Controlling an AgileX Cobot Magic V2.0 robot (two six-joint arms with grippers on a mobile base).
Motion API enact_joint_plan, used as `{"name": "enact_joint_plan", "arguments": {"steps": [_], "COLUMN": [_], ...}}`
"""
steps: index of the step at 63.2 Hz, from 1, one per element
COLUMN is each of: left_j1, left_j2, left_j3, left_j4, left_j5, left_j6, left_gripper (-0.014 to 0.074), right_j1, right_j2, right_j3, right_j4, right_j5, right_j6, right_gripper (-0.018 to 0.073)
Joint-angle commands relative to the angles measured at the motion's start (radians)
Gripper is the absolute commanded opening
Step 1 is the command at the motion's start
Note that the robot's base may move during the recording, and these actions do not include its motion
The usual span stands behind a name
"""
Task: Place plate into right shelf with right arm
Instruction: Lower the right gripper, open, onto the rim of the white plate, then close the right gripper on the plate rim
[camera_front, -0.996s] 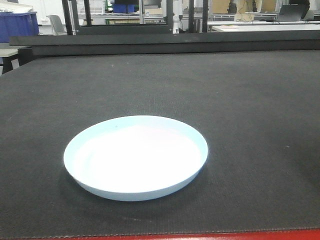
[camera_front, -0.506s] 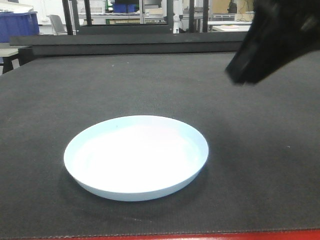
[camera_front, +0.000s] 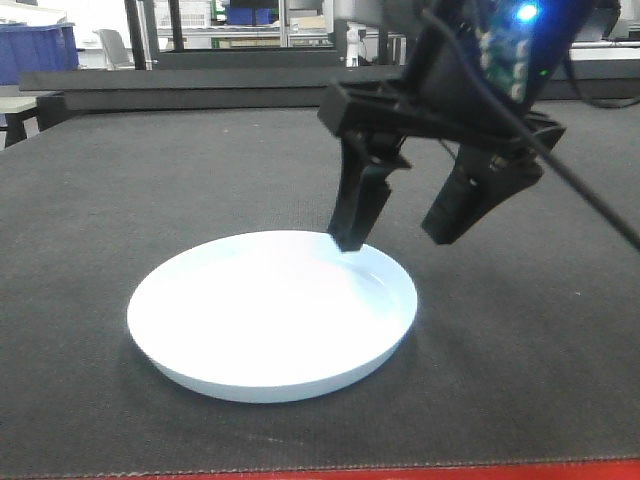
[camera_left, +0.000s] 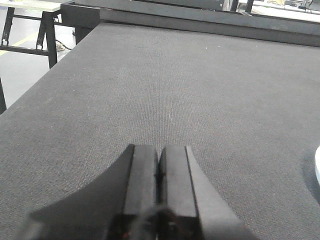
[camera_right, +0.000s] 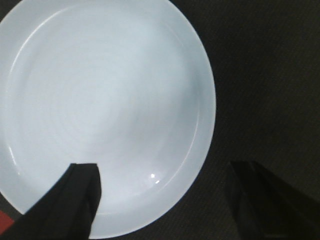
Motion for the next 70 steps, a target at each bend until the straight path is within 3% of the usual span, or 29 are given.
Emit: {"name": "enact_joint_plan", "arguments": {"steps": [1,52,59,70], "left_j1": [-0.007,-0.007,-0.007,-0.007], "left_j2": [-0.004,-0.004,-0.004,-0.004], "left_j3": [0.010,0.010,0.010,0.010], "left_j4": [-0.002,-0.002,-0.002,-0.002], "left_j5": [-0.084,-0.084,-0.084,-0.084], "left_j6": [-0.006,-0.006,-0.006,-0.006], "left_gripper": [-0.0047,-0.0047,-0.0047,-0.0047], "right_j1": [0.000,-0.003,-0.003,-0.003], "right_j2": [-0.008,0.050,0.050,0.050], "right_j3": [-0.041,-0.041,-0.041,-0.041], "right_j4": [0.017,-0.035,-0.035,-0.036], "right_j5": [-0.017,-0.046,-0.046,-0.047], "right_j6": [-0.010,-0.010,-0.009,-0.009], "right_gripper": [0.0632,0.0628,0.0556,0.0343]}}
